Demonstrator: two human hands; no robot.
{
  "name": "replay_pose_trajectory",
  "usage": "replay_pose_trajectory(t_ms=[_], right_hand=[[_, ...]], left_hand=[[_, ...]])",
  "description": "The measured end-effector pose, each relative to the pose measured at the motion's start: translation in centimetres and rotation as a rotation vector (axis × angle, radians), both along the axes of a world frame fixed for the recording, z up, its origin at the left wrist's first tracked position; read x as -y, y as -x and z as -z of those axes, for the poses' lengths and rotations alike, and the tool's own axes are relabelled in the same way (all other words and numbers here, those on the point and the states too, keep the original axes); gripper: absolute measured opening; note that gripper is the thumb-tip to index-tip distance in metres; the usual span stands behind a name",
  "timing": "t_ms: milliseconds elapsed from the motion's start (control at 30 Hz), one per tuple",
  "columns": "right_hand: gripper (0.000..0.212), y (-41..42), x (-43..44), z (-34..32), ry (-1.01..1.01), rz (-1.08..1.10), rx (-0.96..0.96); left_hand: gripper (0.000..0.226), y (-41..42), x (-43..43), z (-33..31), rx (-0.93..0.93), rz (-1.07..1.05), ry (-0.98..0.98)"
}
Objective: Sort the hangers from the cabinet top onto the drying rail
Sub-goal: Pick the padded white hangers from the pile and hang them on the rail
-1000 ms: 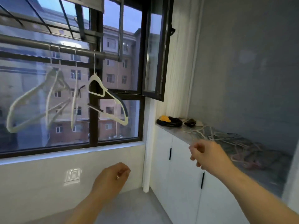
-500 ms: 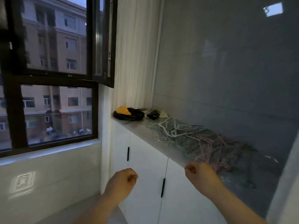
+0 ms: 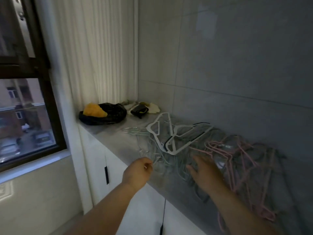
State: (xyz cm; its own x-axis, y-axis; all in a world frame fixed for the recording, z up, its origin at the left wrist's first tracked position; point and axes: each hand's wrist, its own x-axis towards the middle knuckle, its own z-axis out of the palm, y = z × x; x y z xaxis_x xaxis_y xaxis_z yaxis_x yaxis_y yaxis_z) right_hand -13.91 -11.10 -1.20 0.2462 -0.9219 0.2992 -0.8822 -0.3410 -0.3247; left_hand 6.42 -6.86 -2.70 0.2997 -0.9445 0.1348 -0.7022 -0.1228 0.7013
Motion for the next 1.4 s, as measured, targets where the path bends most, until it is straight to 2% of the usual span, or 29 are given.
replay_pose_trajectory(t_ms=[133, 233, 367, 500, 633, 800, 967, 1133, 1267, 1333, 1400], right_hand=[[0.046, -0.2, 2.7, 2.0, -0.135, -0.030, -0.111], [0.044, -0.5, 3.4, 3.4, -0.125, -0.033, -0.176], [0.043, -0.6, 4.0, 3.8, -0.144, -0.031, -0.156], [0.040, -0.4, 4.0, 4.0, -0.137, -0.046, -0.130], [0.038, -0.4, 4.2, 4.1, -0.149, -0.062, -0.098], [0.037, -0.5, 4.5, 4.5, -0.136, -0.064, -0.088], [0.032, -0.5, 4.3, 4.4, -0.157, -0.053, -0.051], [0.036, -0.6, 3.4, 3.4, -0.111, 0.025, -0.008], [0.041, -0.6, 2.7, 1.7, -0.006, 0.062, 0.015], [0.040, -1.0, 2.2, -0.1, 0.051, 0.085, 0.126], [0.036, -1.9, 1.6, -2.3, 0.062, 0.056, 0.343]], left_hand=[[0.027, 1.2, 4.1, -0.5, -0.037, 0.082, -0.010], [0.036, 2.2, 6.9, -0.9, -0.006, 0.111, -0.073], [0.041, 3.3, 9.9, -1.4, -0.072, 0.035, -0.164], [0.034, 3.8, 11.6, -1.5, -0.129, 0.027, -0.227], [0.011, 4.0, 12.2, -1.6, -0.440, 0.013, -0.258], [0.020, 4.1, 11.7, -2.8, -0.716, 0.036, -0.215], [0.016, 3.7, 10.6, -4.4, -0.643, 0.118, -0.044], [0.019, 1.2, 8.0, -5.0, -0.506, 0.102, 0.089], [0.012, -0.2, 4.4, -5.6, -0.534, 0.110, 0.204], [0.021, -0.8, 2.7, -5.9, -0.541, 0.107, 0.254], [0.023, -1.1, 0.9, -6.1, -0.531, 0.130, 0.289]])
